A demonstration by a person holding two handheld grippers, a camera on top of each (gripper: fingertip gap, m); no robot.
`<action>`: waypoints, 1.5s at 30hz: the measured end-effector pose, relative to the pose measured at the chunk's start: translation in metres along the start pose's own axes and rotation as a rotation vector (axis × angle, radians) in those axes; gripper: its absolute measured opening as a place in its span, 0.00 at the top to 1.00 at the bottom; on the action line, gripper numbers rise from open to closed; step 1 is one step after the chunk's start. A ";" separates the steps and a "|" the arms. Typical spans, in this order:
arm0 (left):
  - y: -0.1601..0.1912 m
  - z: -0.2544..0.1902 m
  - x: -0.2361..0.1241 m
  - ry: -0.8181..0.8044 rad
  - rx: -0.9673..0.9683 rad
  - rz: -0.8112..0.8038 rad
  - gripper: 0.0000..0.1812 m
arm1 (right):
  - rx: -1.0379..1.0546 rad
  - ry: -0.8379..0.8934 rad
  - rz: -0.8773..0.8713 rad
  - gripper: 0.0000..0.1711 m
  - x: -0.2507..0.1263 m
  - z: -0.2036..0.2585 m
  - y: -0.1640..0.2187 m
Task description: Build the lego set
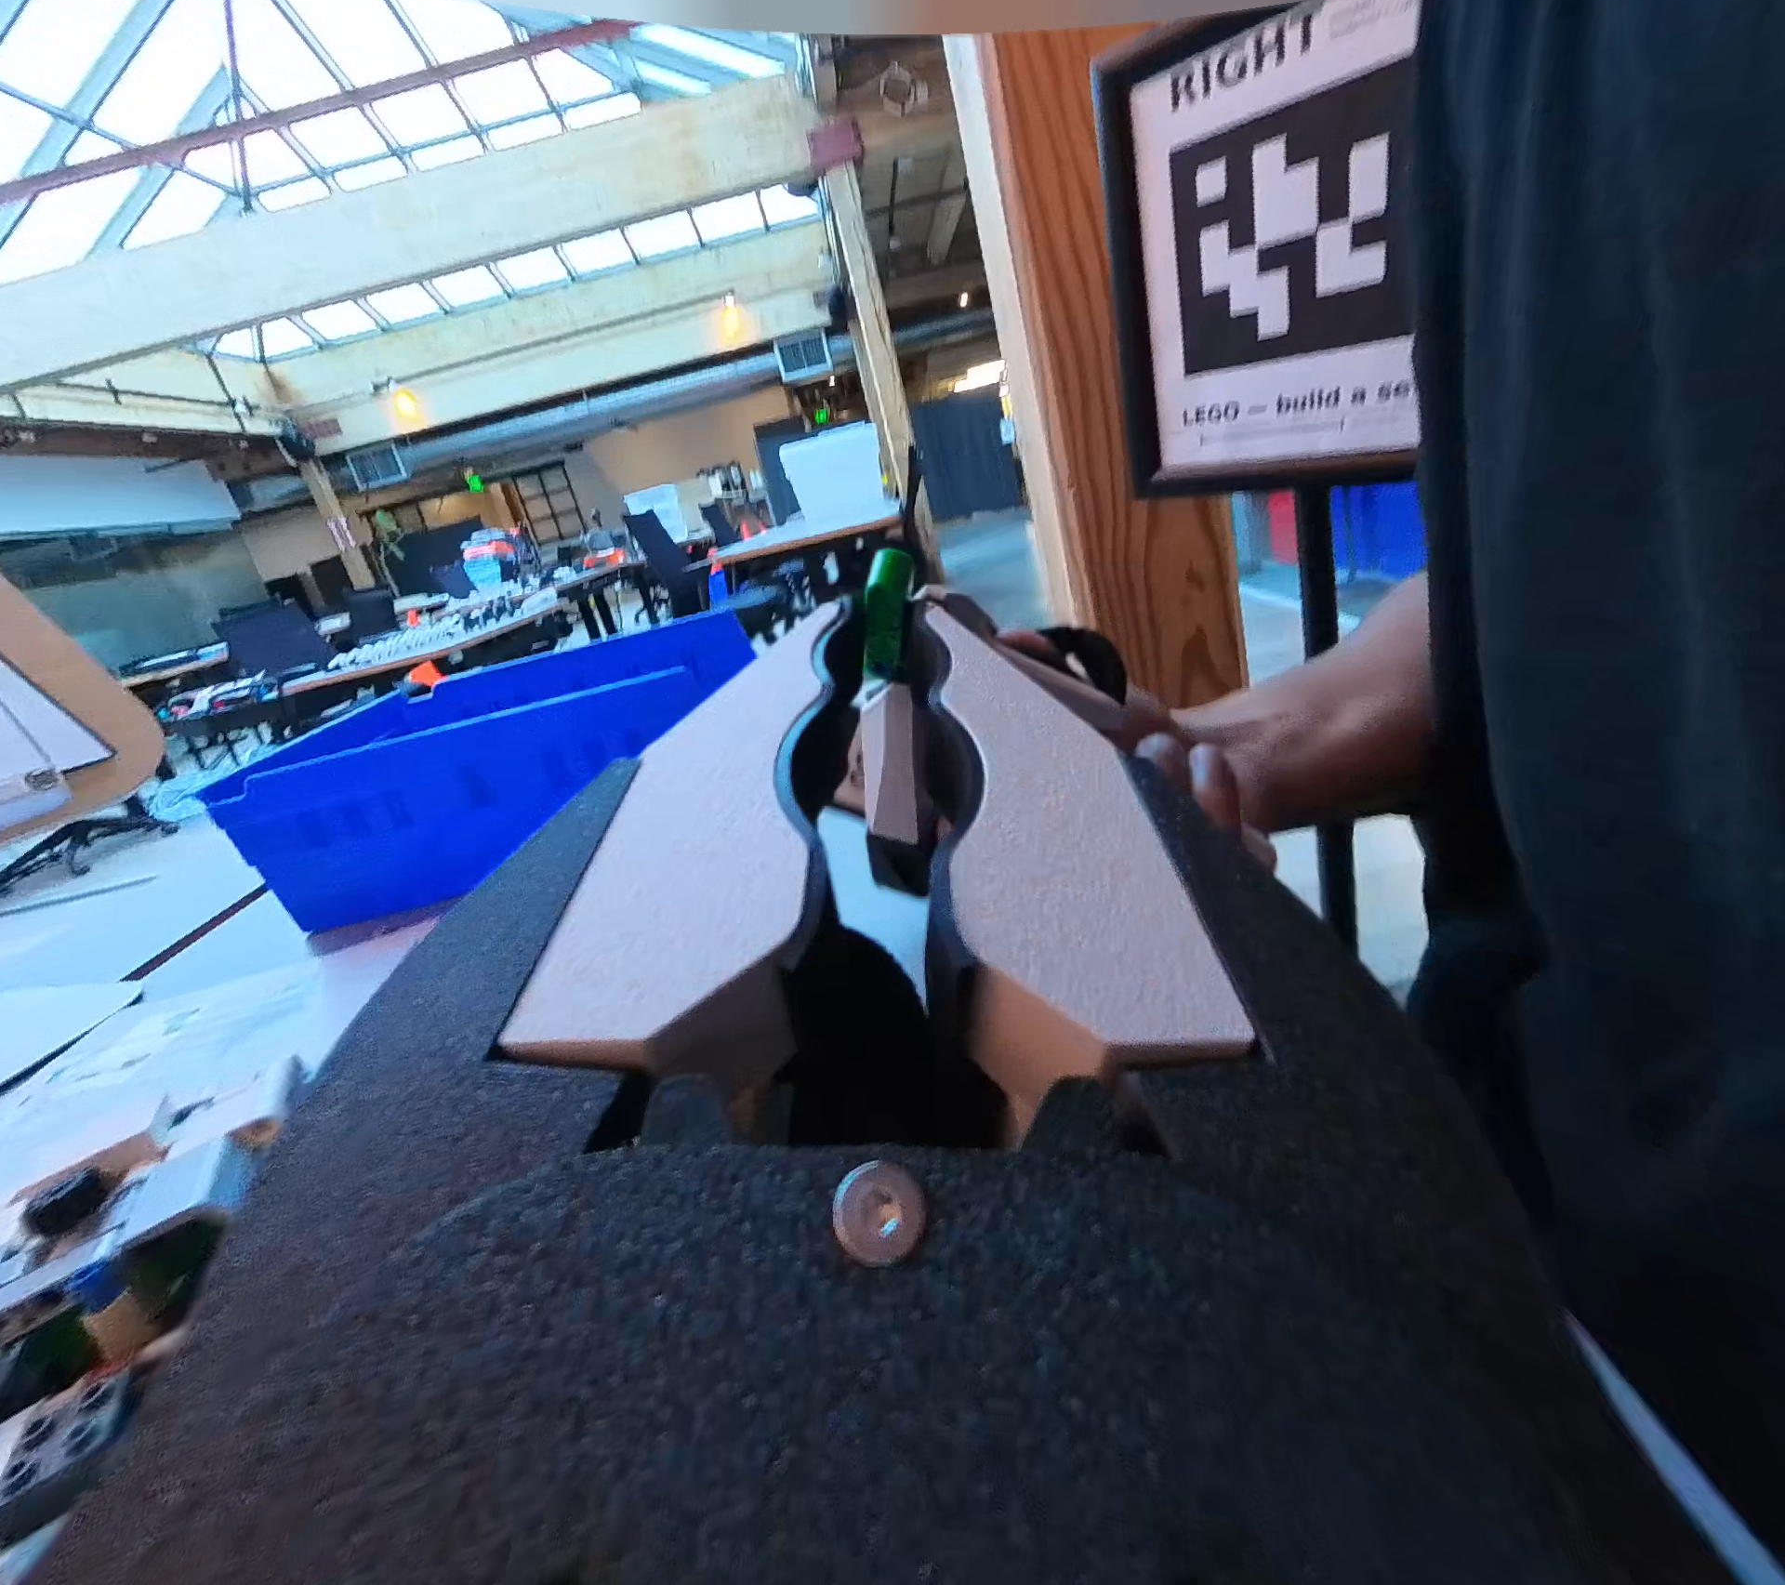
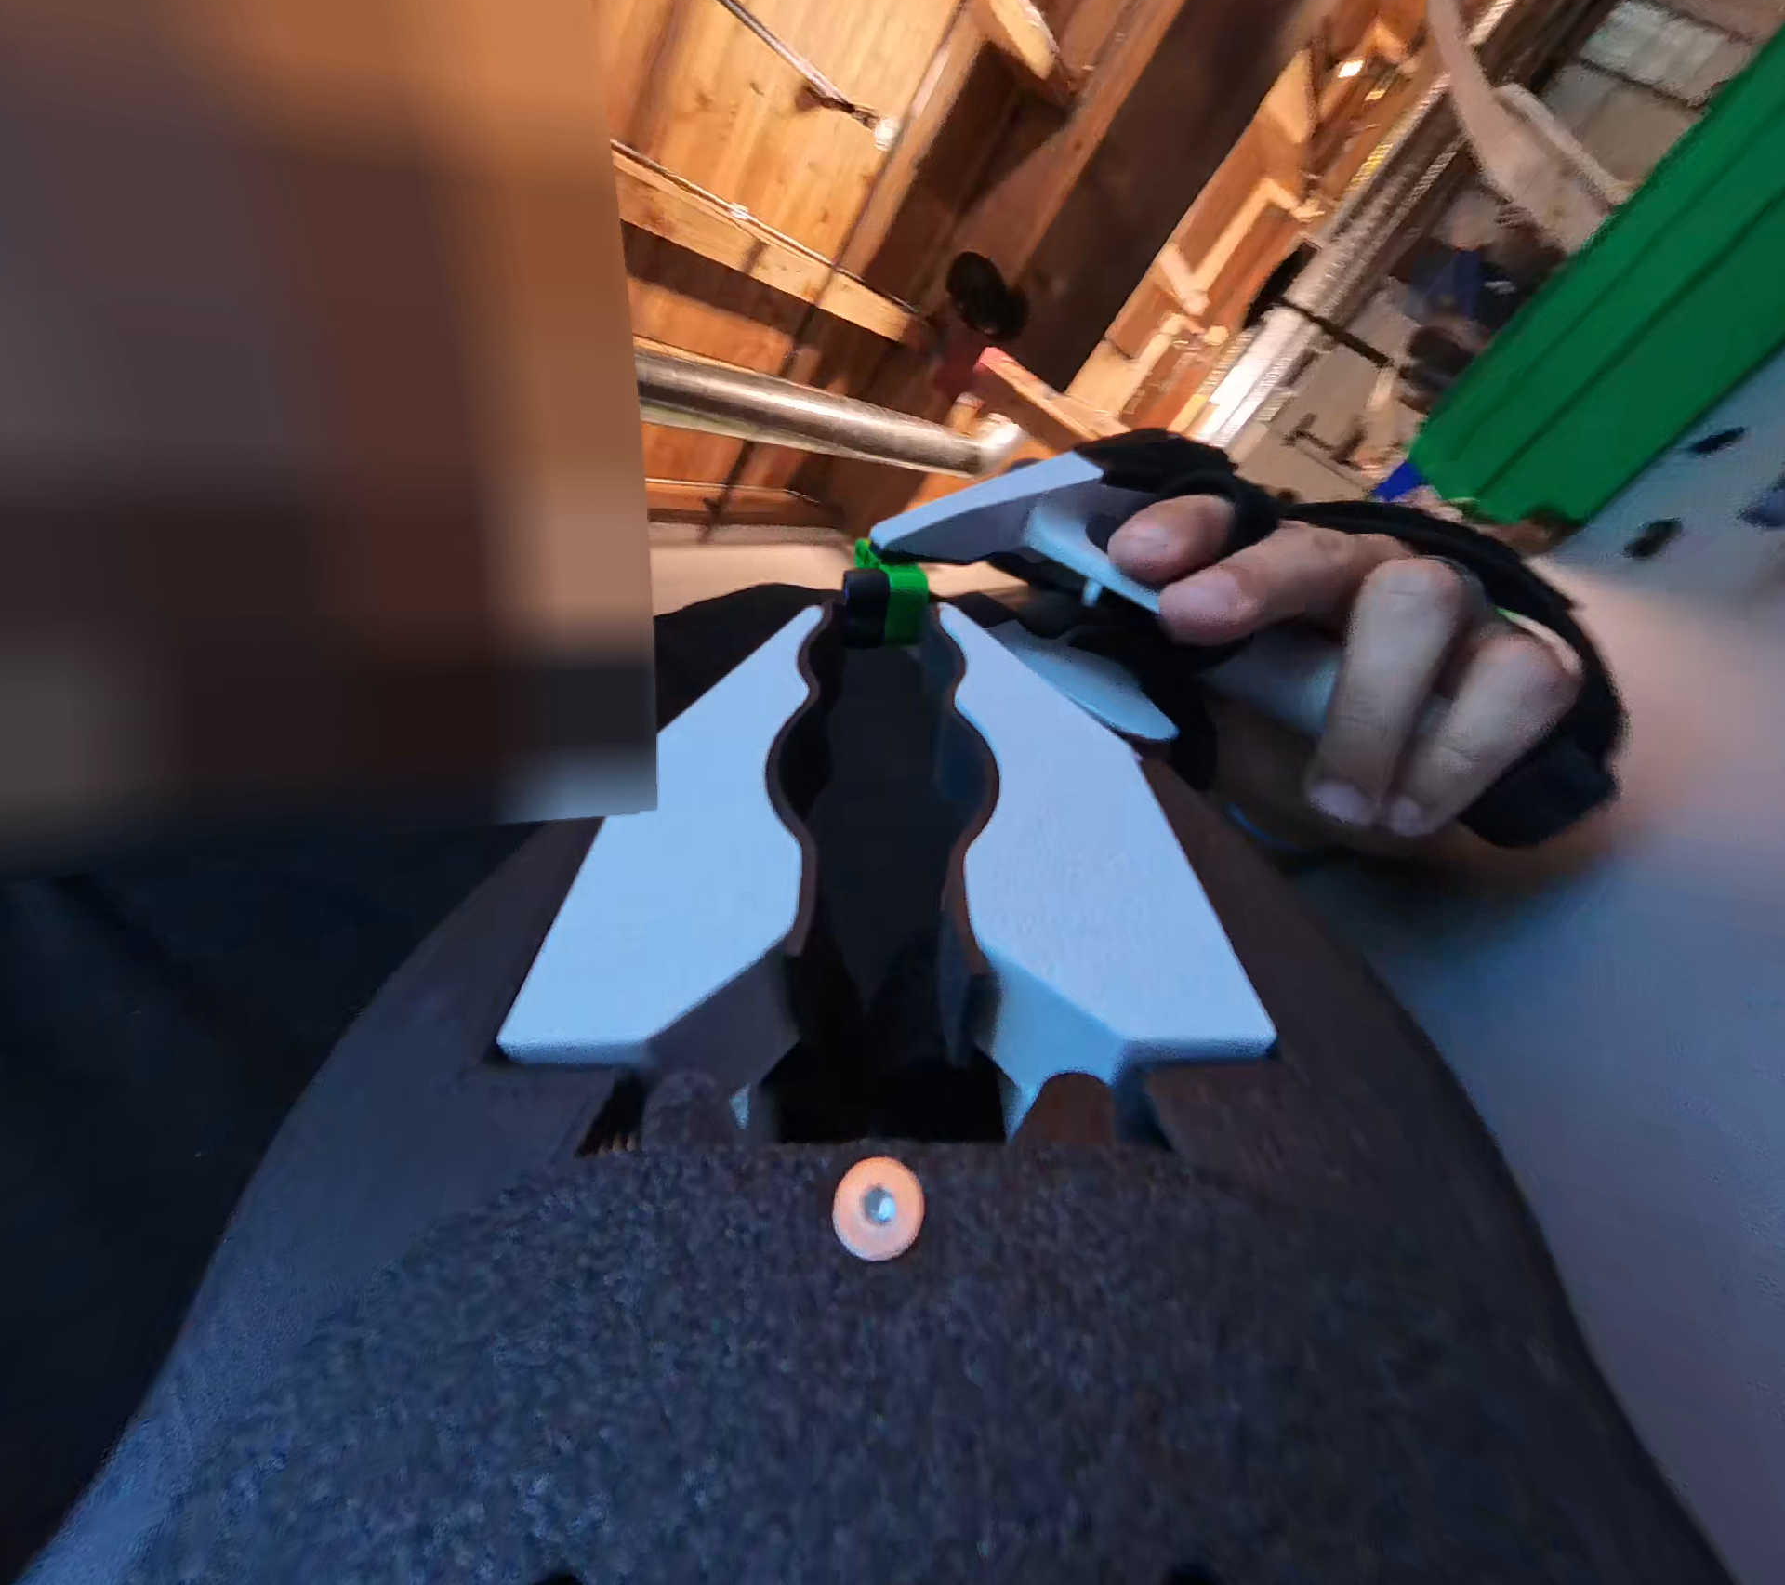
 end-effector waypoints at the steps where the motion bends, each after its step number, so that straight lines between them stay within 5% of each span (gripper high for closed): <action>1: 0.003 0.001 -0.001 -0.001 0.015 0.033 0.97 | -0.024 0.044 0.021 0.91 -0.003 -0.002 -0.002; 8: 0.018 -0.002 -0.007 0.088 0.098 0.185 0.97 | -0.130 0.251 0.257 0.90 -0.013 -0.004 0.003; 11: 0.013 0.000 -0.008 0.098 0.011 0.138 0.97 | -0.034 0.150 0.189 0.82 -0.009 0.002 0.001; 17: 0.011 -0.003 -0.009 0.101 0.062 0.099 0.97 | 0.104 0.093 0.130 0.91 -0.007 -0.006 0.003; 31: 0.012 -0.004 -0.010 0.125 0.054 0.114 0.97 | 0.100 0.110 0.142 0.91 -0.008 -0.005 0.005; 34: 0.013 -0.003 -0.010 0.123 0.061 0.123 0.97 | 0.103 0.077 0.132 0.81 -0.005 -0.002 0.002; 37: 0.012 -0.005 -0.009 0.126 0.064 0.122 0.97 | 0.066 0.117 0.154 0.91 -0.004 -0.005 0.004; 45: 0.014 -0.007 -0.008 0.108 0.099 0.132 0.97 | 0.088 0.117 0.140 0.91 -0.004 -0.007 0.005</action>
Point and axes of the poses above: each gripper's, where its closed fingertips meet, x out along the fingers, y out of its underside, z = x × y across the jaws, the point moved 4 cm from there along -x, back along the fingers, and after that the axes turned 7 degrees about -x, right-handed, at the moved point
